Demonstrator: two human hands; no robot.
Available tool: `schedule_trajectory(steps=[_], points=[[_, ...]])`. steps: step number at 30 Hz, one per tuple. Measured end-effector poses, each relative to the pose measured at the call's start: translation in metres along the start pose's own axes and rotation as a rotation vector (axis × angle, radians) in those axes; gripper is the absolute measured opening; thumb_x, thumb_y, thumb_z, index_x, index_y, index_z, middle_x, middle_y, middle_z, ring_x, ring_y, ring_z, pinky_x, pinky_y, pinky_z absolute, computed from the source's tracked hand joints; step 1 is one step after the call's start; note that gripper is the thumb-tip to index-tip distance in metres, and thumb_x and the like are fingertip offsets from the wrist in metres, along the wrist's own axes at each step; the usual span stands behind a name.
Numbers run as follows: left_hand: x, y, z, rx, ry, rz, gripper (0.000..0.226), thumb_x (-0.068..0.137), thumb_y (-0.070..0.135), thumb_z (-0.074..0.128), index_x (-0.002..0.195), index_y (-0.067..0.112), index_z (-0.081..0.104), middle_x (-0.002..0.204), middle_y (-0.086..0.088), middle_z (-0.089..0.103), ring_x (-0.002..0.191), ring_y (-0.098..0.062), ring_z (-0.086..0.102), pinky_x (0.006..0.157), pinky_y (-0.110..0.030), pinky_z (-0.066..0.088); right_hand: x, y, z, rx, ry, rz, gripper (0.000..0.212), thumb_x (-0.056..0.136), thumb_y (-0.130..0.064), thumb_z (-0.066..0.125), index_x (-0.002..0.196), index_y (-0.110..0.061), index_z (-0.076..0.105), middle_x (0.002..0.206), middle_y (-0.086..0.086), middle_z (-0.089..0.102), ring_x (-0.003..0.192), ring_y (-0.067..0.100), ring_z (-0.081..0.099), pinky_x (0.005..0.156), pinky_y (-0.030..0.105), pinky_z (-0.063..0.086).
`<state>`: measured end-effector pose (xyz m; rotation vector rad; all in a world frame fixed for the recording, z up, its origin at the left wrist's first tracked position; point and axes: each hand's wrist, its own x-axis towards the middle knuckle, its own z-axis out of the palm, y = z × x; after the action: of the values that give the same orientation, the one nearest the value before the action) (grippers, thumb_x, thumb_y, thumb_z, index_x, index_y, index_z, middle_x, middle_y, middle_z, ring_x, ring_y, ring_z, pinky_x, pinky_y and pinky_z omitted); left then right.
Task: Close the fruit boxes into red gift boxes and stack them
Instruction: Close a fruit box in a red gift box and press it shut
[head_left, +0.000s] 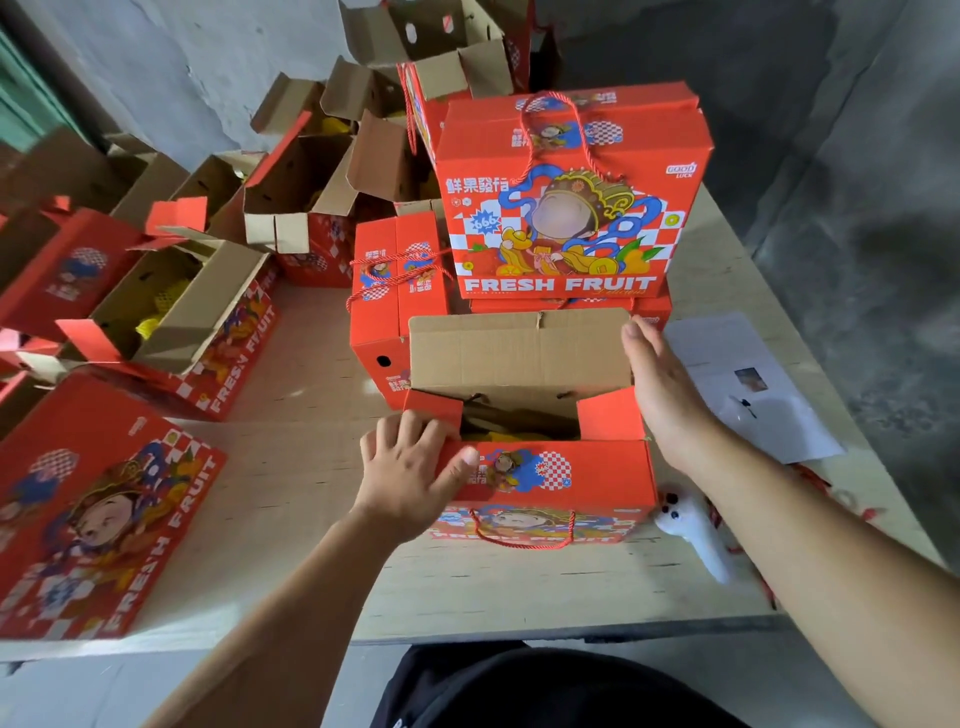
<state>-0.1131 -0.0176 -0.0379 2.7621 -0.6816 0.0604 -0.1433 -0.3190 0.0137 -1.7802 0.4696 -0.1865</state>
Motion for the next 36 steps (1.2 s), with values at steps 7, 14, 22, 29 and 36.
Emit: schedule_trajectory(steps=[7,14,22,29,36], points=[[-0.003,0.012,0.014,-0.664,0.386,-0.376,0.077,0.087,0.077,0.047,0.123,0.009,0.043,0.14,-0.007,0.032,0.136,-0.018,0.025,0.119,-0.045,0.027,-0.01,0.031,0.002,-0.166,-0.056,-0.211,0.048,0.089,-0.071,0.051,0.083,-0.026,0.066,0.082,-0.012,0.06,0.083,0.009,0.055,0.082,0.034,0.042],[0.027,-0.002,-0.002,-0.144,0.06,0.046,0.074,0.088,0.072,0.063,0.148,0.03,0.056,0.161,0.008,0.044,0.152,-0.026,0.029,0.125,-0.051,0.019,-0.01,0.049,-0.003,-0.728,-0.285,-0.324,0.097,0.077,-0.082,0.05,0.158,-0.029,0.041,0.155,0.001,0.042,0.145,0.025,0.031,0.121,0.046,0.03],[0.065,-0.001,-0.019,0.18,-0.114,0.15,0.094,0.08,0.095,0.028,0.146,0.033,0.05,0.139,0.005,0.056,0.123,-0.031,0.054,0.107,-0.05,0.038,0.003,0.029,-0.007,-1.273,-0.17,-0.546,0.102,0.077,-0.093,0.019,0.147,-0.026,0.051,0.128,-0.002,0.069,0.107,0.029,0.07,0.076,0.042,0.059],[0.054,-0.002,0.0,0.214,-0.05,0.145,0.091,0.087,0.093,0.02,0.153,0.034,0.039,0.141,-0.003,0.051,0.127,-0.034,0.047,0.11,-0.055,0.035,-0.001,0.048,0.0,-1.154,-0.274,-0.394,0.102,0.08,-0.089,0.024,0.162,-0.029,0.023,0.138,0.003,0.039,0.127,0.034,0.039,0.093,0.05,0.05],[0.057,-0.001,0.003,0.185,-0.071,0.133,0.077,0.097,0.082,0.012,0.154,0.035,0.035,0.146,0.0,0.049,0.137,-0.029,0.041,0.121,-0.049,0.022,0.004,0.04,0.007,-1.154,-0.431,-0.187,0.092,0.079,-0.093,0.009,0.157,-0.047,-0.007,0.153,-0.001,0.017,0.141,0.037,0.019,0.113,0.056,0.034]])
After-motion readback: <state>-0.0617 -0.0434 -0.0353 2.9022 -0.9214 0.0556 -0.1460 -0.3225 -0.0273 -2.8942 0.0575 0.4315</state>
